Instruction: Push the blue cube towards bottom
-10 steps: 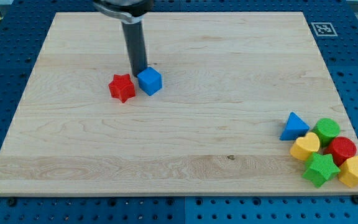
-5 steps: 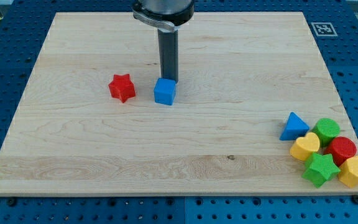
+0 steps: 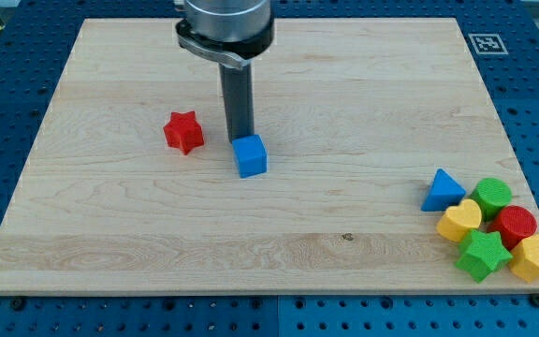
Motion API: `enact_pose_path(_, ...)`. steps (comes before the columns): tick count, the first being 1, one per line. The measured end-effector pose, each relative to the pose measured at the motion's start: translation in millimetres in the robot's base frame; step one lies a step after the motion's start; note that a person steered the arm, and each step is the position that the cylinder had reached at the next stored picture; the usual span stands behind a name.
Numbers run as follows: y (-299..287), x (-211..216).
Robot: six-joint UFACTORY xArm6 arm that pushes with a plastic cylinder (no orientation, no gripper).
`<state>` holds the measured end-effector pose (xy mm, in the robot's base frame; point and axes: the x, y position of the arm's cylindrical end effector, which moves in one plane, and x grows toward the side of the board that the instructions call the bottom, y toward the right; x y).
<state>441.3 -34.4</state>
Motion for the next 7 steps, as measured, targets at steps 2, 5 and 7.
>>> enact_pose_path(2, 28.6, 9.5)
enact_pose_path(5, 14.0, 18.4)
enact_pose_path(7, -33.0, 39.4)
